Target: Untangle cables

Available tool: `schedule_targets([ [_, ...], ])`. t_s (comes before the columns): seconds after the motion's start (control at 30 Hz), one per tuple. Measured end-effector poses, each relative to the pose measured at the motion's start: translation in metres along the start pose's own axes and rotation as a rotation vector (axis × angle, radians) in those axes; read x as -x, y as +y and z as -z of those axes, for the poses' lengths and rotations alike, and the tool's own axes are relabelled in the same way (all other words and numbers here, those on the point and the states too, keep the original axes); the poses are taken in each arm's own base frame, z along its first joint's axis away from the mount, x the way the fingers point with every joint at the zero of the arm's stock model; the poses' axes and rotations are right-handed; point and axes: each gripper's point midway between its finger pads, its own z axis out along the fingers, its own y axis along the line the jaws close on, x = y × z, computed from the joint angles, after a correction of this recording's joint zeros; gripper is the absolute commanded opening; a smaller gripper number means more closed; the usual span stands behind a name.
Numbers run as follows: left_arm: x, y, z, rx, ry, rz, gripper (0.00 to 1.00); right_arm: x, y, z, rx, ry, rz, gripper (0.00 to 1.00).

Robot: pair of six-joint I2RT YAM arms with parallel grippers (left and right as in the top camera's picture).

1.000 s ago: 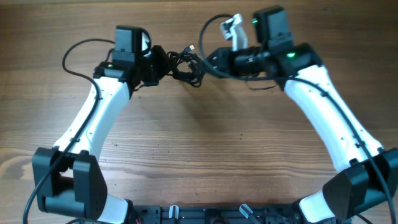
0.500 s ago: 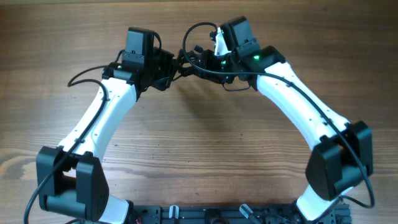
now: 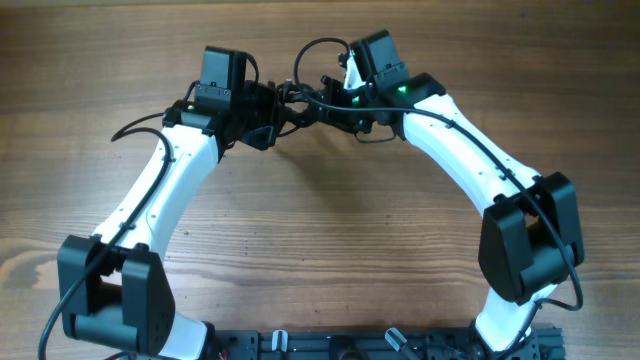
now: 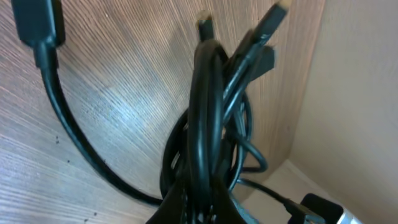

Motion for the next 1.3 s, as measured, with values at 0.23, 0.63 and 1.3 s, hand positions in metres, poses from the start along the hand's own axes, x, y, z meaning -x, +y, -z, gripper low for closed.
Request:
schedule_targets([
  [0.23,-0.015,-0.011,0.001,-0.048,0.089,-0.013,0.04,0.002,-0.022,-0.016,-0.056,0.003,-0.015,0.04],
  [0.63,0.021,-0.038,0.044,-0.241,0.283,0.062,0.04,0.008,-0.059,-0.002,-0.124,0.03,0.016,0.04],
  [1.3,0.083,-0.002,0.093,-0.343,0.245,-0.233,0.04,0.02,-0.088,0.032,0.002,0.102,-0.034,0.04],
])
